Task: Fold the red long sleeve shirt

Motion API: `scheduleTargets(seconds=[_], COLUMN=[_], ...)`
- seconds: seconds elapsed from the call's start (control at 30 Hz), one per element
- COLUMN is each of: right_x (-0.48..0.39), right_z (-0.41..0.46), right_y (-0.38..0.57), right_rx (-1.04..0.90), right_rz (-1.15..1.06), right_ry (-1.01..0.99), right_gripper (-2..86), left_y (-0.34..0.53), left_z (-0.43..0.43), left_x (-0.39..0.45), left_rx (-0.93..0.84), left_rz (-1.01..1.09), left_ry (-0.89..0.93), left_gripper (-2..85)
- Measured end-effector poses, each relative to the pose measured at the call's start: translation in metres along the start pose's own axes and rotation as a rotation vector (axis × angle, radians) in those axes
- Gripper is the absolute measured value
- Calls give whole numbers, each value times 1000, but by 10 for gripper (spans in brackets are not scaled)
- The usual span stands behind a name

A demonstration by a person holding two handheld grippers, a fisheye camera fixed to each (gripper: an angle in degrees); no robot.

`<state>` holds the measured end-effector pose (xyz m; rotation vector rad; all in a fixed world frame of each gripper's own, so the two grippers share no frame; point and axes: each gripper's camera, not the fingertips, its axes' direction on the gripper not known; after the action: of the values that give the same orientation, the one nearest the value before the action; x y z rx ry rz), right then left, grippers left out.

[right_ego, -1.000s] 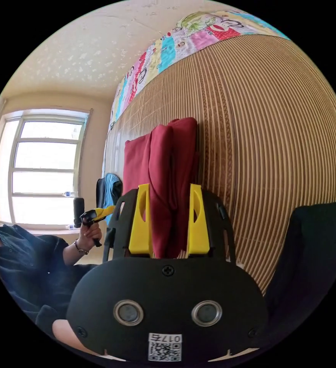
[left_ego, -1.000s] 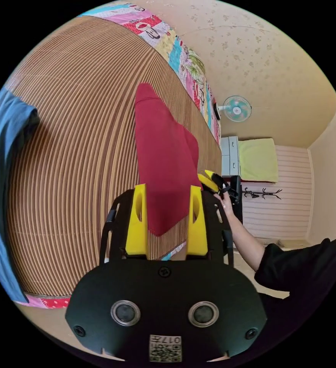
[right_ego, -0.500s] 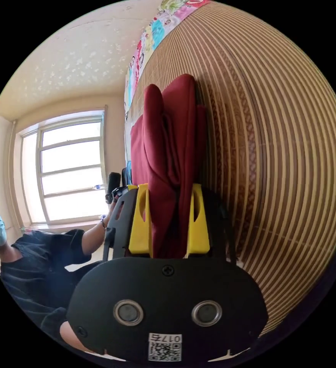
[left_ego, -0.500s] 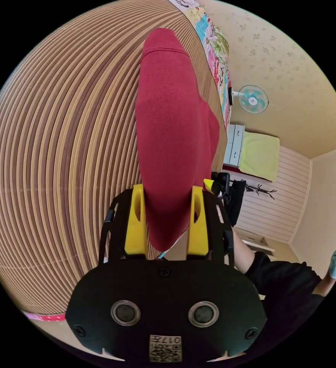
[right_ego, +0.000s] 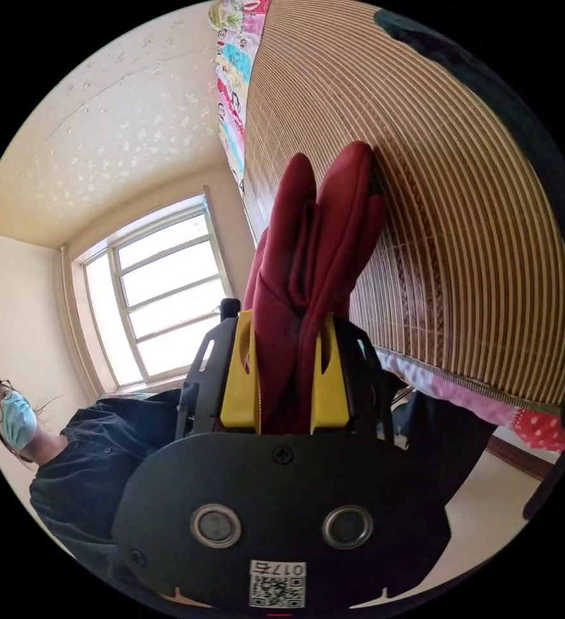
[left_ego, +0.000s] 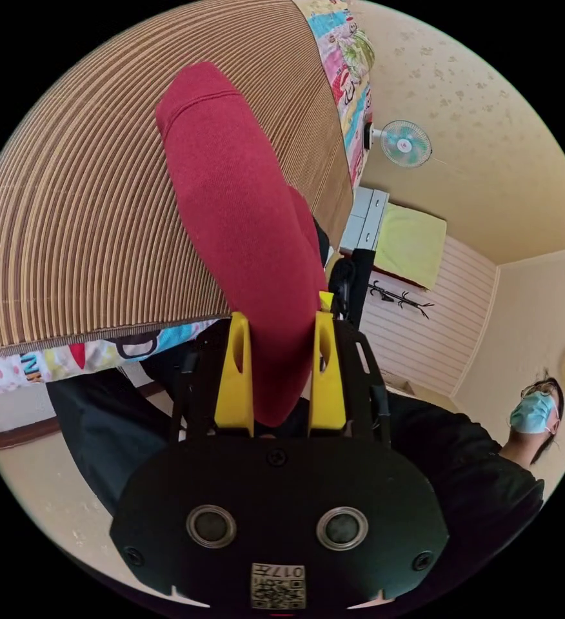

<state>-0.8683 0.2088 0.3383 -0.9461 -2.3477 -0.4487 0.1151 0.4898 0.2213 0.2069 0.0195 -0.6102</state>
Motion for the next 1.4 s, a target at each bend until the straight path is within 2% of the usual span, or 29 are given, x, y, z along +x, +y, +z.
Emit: scheduleTargets(seconds=[0.2,0.4,0.5,0.57,0.63,0.77,0.87,0.97,1.0,1.1,1.13,1.23,1.4], right_x=[-33,-98,-112,-106,-102,-127,-136,-113,-93,-19,-5,-9,-22], right_z=[-60,-129,-147,-149,-134,-76,-17,27,44,86,101,134,145], right_y=[47,99,119,126,138,160,157,128,113,76,73,63,74], right_rx=[117,306,386,434,482,610,628,580,556,393,406,357,425], right_rz=[-73,-258,-266,-155,-10,-44,-134,-130,-102,-26,-38,-68,1], right_ry=[-37,91,286,471,742,1043,1148,1166,1233,1445,1519,1642,1539], right_gripper=[122,123,125,125,115,83,56,28,20,10,9,7,5], left_y=[-14,-37,-61,-79,-86,-77,-60,-49,-47,-44,-41,-24,12], left_z=[54,135,190,236,265,298,298,281,275,230,208,154,86], left_x=[82,168,178,164,151,130,124,111,107,79,67,49,42], left_rx=[-52,-90,-130,-170,-217,-281,-295,-283,-272,-183,-135,14,232], left_rz=[149,368,360,242,175,101,107,93,79,-49,-121,-260,-342], left_ry=[-5,51,-1,-170,-290,-397,-454,-571,-601,-718,-737,-701,-642], left_gripper=[136,138,148,156,148,128,126,124,122,115,114,113,109])
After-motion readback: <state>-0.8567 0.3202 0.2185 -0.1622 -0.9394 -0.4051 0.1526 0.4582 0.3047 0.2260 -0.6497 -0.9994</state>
